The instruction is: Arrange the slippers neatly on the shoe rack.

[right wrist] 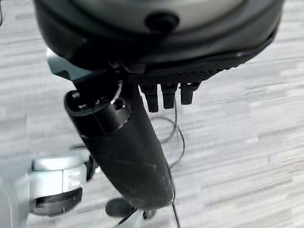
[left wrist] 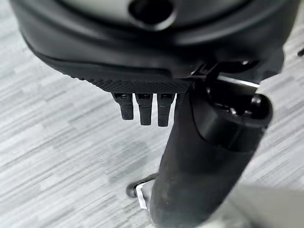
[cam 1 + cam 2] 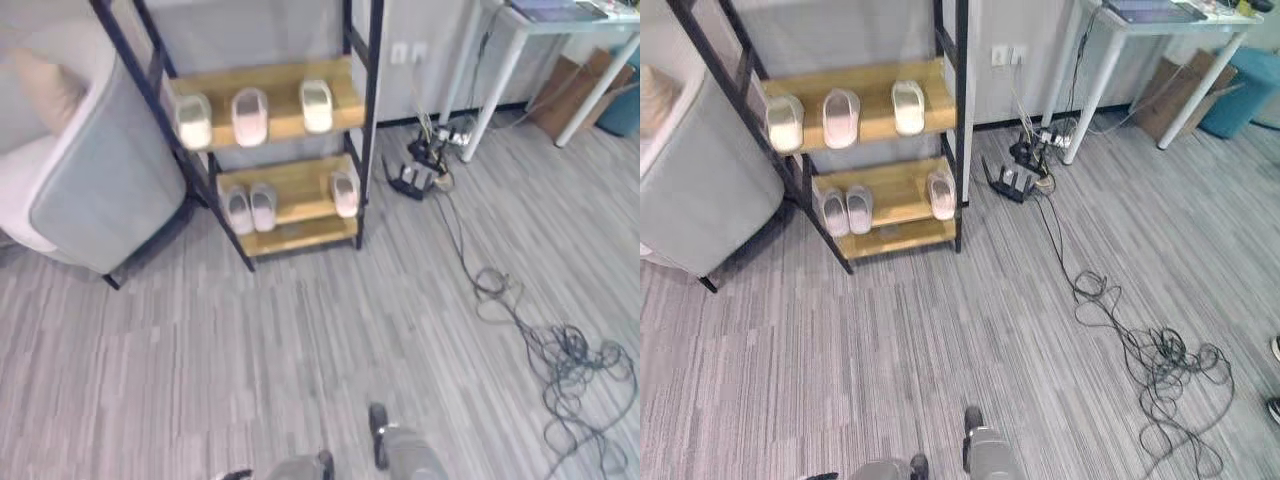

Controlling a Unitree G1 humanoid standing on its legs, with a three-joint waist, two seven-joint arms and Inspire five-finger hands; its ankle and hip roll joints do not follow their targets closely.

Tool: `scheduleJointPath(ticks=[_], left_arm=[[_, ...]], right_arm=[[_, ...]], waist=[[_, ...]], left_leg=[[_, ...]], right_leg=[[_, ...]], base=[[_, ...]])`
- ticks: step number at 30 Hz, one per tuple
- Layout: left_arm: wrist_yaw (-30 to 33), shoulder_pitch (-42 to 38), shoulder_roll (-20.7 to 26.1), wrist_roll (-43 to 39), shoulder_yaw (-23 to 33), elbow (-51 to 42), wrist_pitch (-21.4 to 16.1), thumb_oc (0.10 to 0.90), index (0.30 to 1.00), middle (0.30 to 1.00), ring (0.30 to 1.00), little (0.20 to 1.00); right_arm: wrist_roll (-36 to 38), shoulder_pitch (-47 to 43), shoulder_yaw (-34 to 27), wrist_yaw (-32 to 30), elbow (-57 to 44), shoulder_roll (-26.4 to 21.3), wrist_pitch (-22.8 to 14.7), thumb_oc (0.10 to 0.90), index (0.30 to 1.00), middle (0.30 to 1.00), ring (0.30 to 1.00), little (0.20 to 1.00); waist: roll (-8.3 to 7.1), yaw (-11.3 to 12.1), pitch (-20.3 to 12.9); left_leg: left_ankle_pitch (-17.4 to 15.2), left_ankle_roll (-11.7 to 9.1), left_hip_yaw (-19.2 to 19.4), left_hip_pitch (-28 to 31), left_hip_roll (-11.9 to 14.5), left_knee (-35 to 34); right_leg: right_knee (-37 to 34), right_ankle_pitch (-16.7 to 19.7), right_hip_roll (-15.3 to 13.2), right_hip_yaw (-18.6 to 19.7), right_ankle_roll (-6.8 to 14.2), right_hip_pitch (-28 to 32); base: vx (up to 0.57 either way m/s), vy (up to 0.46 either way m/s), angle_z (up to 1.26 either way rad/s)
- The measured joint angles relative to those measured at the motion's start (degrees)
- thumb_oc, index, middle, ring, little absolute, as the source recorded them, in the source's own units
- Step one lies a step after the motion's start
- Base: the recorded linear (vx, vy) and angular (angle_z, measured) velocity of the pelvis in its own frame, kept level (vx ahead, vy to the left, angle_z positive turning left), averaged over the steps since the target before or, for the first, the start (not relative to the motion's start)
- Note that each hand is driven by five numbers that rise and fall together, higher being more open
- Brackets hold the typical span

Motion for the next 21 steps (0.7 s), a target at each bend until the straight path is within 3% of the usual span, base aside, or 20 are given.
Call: scheduleJointPath(ticks=[1, 2, 3, 5, 6, 8, 9, 11, 12, 14, 16, 17, 18, 21], left_arm=[[0.8, -0.2, -0.1, 0.4, -0.8, -0.8, -0.7, 0.8, 0.9, 0.9, 0.9, 0.9], [1.0, -1.1, 0.7, 0.2, -1.1, -0.9, -0.6, 0.8, 0.9, 0.9, 0.9, 0.9], [0.8, -1.6, 0.8, 0.1, -0.8, -0.7, -0.5, 0.8, 0.9, 0.9, 0.9, 0.9], [0.8, -1.8, 0.6, 0.2, -0.9, -1.0, -0.5, 0.8, 0.9, 0.9, 0.9, 0.9], [0.8, -2.3, 0.1, 0.1, -0.7, -1.2, -0.7, 0.8, 0.9, 0.9, 0.9, 0.9], [0.5, -2.1, -0.4, 0.1, -0.4, -1.0, -0.6, 0.8, 0.9, 0.9, 0.9, 0.9], [0.6, -1.9, -0.5, 0.1, -0.3, -0.6, -0.6, 0.8, 0.9, 0.9, 0.9, 0.9], [0.7, -1.3, -0.6, 0.2, -0.3, -0.2, -0.7, 0.8, 0.9, 0.9, 0.9, 0.9], [0.7, -0.1, -0.8, 0.3, -0.1, 0.6, -0.8, 0.8, 0.9, 0.9, 0.9, 0.9], [0.6, 1.3, -1.4, 0.9, 1.4, 3.1, -0.8, 0.8, 0.9, 0.9, 0.9, 0.9], [0.6, 1.2, -1.8, 2.4, 1.8, 4.8, -0.6, 0.8, 0.9, 0.9, 0.9, 0.9], [0.4, 1.4, -2.4, 3.0, 2.1, 5.5, -0.2, 0.8, 0.9, 0.9, 0.9, 0.9], [0.5, 1.5, -2.3, 3.0, 2.0, 5.4, -0.3, 0.8, 0.9, 0.9, 0.9, 0.9], [0.7, 0.9, -1.6, 4.2, 1.9, 5.1, -0.4, 0.8, 0.9, 0.9, 0.9, 0.9]], right_arm=[[0.3, -1.1, 1.0, -0.3, -0.3, 0.0, 0.1, 0.8, 0.9, 0.9, 0.9, 0.9], [0.4, -1.2, 1.8, -0.8, 0.1, -0.3, -0.1, 0.8, 0.9, 0.9, 0.9, 0.9], [0.4, -2.6, 2.4, -1.2, 0.1, -0.6, -0.2, 0.8, 0.9, 0.9, 0.9, 0.9], [0.4, -7.4, 3.3, -2.0, -2.7, -2.5, -0.8, 0.8, 0.9, 0.9, 0.9, 0.9], [0.4, -10.2, 3.8, -2.1, -3.7, -3.9, -0.9, 0.8, 0.9, 0.9, 0.9, 0.9], [0.3, -13.4, 4.2, -2.3, -5.2, -4.5, -2.1, 0.8, 0.9, 0.9, 0.9, 0.9], [0.1, -14.7, 3.9, -2.6, -6.1, -5.1, -2.5, 0.8, 0.9, 0.9, 0.9, 0.9], [-0.1, -16.0, 3.9, -2.7, -6.5, -5.1, -3.6, 0.8, 0.9, 0.9, 0.9, 0.9], [-0.3, -16.3, 3.9, -2.6, -6.3, -4.5, -3.9, 0.8, 0.9, 0.9, 0.9, 0.9], [-0.8, -15.2, 3.9, -2.6, -6.2, -3.1, -4.2, 0.8, 0.9, 0.9, 0.9, 0.9], [-2.0, -13.8, 3.9, -2.6, -6.1, -2.2, -4.0, 0.8, 0.9, 0.9, 0.9, 0.9], [-2.5, -12.9, 4.0, -2.2, -3.7, -1.3, -2.4, 0.8, 0.9, 0.9, 0.9, 0.9], [-2.5, -12.0, 3.9, -2.2, -3.7, -0.7, -2.0, 0.8, 0.9, 0.9, 0.9, 0.9], [-2.4, -11.3, 3.4, -2.5, -5.7, -1.7, -2.2, 0.8, 0.9, 0.9, 0.9, 0.9]], waist=[[-0.21, 2.0, -0.1], [-0.29, 2.5, -0.3], [-0.56, 2.8, -0.3], [-0.33, 3.7, -0.1], [-0.21, 4.7, 0.2], [0.55, 5.6, 0.2], [0.85, 7.3, 0.6], [0.94, 9.0, 0.9], [0.88, 9.5, 0.8], [-0.12, 9.3, -0.2], [-1.28, 9.1, -0.7], [-1.18, 8.7, -0.9], [-1.4, 8.5, -1.1], [-1.02, 6.6, -1.2]], left_leg=[[6.4, -0.8, 0.1, -3.2, 1.0, 4.3], [6.6, -0.8, -0.4, -4.8, 1.4, 8.4], [4.7, -1.3, -0.9, -5.8, 1.3, 8.3], [0.4, -1.6, -1.3, -6.4, -0.6, -2.1], [-0.2, -1.6, -0.8, -5.5, -2.4, -15.0], [1.5, -2.5, -0.7, -5.1, -3.5, -26.6], [4.8, -2.8, -0.6, -3.4, -3.5, -39.2], [8.2, -2.9, -0.8, -2.9, -2.8, -45.6], [9.4, -2.0, -0.7, -2.3, -2.1, -45.8], [9.6, -1.0, -0.7, -0.8, -2.1, -44.5], [11.7, 0.6, 0.6, 0.1, -3.4, -43.6], [14.8, 4.8, 1.9, 2.8, -3.4, -44.5], [15.2, 5.6, 2.3, 4.8, -3.9, -46.0], [11.9, 7.2, 3.0, 11.3, -6.0, -48.3]], right_leg=[[0.0, -1.5, 1.0, -0.5, -1.9, 1.6], [-1.6, -1.1, 1.2, -1.8, -1.6, 3.0], [-2.3, -1.2, 1.4, -2.9, -2.0, 4.5], [-3.3, -4.8, 2.5, -3.8, -2.2, 6.3], [-3.5, -5.1, 2.5, -3.7, -2.7, 6.3], [-5.9, -5.1, 3.8, -3.9, -2.2, 8.2], [-9.4, -4.4, 4.9, -4.0, -2.1, 11.6], [-11.7, -5.2, 6.2, -3.9, -1.8, 15.1], [-14.2, -6.1, 6.9, -3.3, -1.1, 18.9], [-14.8, -7.9, 6.4, -3.0, -1.6, 21.4], [-14.7, -9.9, 5.1, -3.0, -0.4, 23.3], [-5.3, -12.2, 3.7, -3.6, 2.4, 21.0], [1.9, -12.6, 2.5, -3.8, 4.1, 18.5], [25.4, -11.1, -3.1, -3.3, 8.0, 8.8]], base=[[0.15, -0.251, 0.42], [0.11, -0.033, 0.26], [0.34, -0.044, 0.43], [0.56, -0.007, 0.42], [0.42, 0.023, 0.17], [0.34, 0.024, 0.09], [0.46, 0.084, 0.09], [0.47, 0.113, -0.02], [0.43, 0.136, -0.15], [0.43, 0.173, -0.13], [0.33, 0.171, 0.03], [0.26, 0.186, -0.05], [0.16, 0.135, -0.13], [0.22, 0.124, -0.17]])
